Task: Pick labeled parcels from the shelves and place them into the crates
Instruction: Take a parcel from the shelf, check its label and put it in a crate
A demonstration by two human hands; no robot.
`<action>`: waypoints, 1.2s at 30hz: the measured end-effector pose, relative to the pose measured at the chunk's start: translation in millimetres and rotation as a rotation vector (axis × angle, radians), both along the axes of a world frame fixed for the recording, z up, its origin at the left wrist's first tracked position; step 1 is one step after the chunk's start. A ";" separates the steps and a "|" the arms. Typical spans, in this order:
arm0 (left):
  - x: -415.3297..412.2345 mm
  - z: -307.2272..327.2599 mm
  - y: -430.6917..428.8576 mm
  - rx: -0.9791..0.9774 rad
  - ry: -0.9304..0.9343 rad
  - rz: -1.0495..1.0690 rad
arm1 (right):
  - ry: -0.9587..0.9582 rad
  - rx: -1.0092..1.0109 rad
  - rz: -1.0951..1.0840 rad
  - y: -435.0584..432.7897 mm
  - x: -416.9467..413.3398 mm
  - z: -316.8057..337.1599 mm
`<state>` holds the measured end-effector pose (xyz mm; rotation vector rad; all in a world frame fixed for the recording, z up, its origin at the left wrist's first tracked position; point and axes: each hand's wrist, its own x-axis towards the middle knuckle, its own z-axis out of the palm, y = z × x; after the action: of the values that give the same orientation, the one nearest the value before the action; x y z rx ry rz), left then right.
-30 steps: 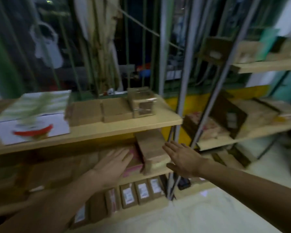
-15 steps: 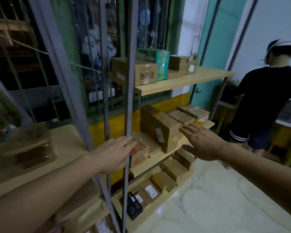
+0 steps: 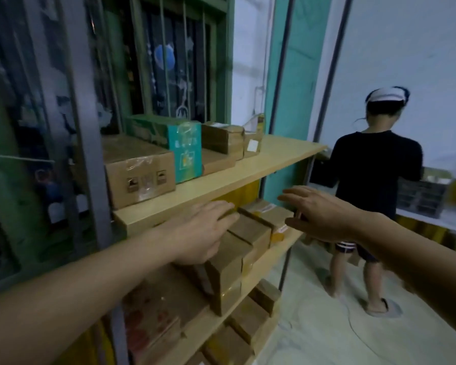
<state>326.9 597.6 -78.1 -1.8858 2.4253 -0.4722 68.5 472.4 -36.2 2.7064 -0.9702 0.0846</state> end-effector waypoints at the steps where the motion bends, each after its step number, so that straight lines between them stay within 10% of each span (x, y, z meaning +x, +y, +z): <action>1: -0.2 6.6 -10.7 -0.008 -0.002 0.010 | 0.006 -0.008 -0.001 -11.7 -0.5 1.8; 17: -27.7 67.1 -203.3 -0.070 0.012 0.339 | -0.180 0.085 0.332 -306.5 27.3 47.6; 36: -15.1 74.3 -281.3 -0.077 0.055 0.468 | -0.676 0.616 0.594 -421.5 150.6 8.5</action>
<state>311.9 316.3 -3.8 -2.4238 1.9145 -0.4903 219.1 50.9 -27.7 3.5472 -0.2827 1.0173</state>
